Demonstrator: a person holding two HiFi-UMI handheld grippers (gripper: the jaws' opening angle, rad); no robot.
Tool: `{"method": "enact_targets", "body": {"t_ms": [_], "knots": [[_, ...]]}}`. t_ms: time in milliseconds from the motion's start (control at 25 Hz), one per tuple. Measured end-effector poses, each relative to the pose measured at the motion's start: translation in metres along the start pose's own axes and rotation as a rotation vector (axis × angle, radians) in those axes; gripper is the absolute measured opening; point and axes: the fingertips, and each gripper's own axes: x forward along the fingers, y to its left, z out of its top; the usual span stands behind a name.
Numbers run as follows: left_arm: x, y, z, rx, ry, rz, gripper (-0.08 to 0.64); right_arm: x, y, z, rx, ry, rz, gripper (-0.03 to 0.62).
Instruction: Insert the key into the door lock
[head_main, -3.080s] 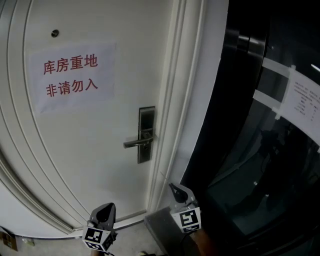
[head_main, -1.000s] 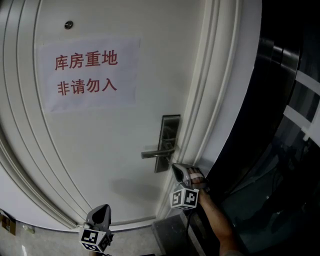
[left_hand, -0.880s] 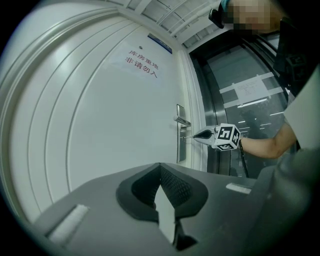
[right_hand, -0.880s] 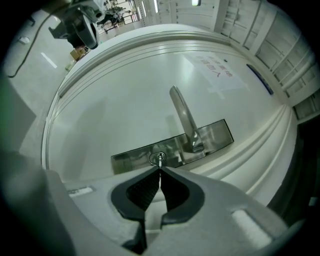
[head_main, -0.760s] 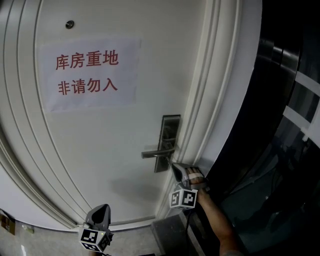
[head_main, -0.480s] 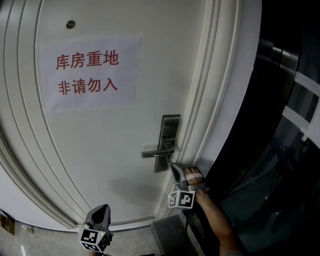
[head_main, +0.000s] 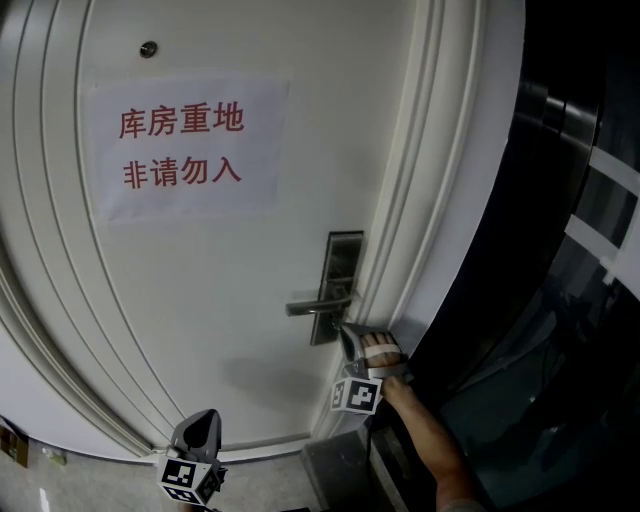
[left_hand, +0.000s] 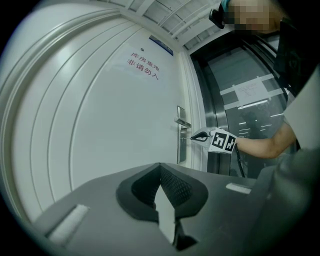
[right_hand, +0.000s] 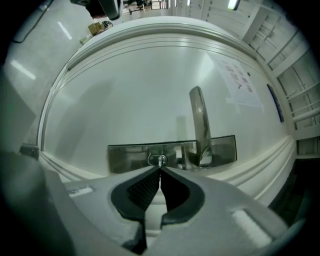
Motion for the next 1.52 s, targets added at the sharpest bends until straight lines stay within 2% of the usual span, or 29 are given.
{"method": "enact_targets", "body": {"t_ms": [240,1520], "knots": [[-0.007,0.009,0.0,-0.003,0.0,0.021,0.003,0.003,-0.001,0.002,0.005,-0.001,0.002,0.009],[-0.012,0.01,0.0,-0.003,0.005,0.011,0.003,0.021,0.002,0.004,0.015,0.005,0.015,0.011]]}}
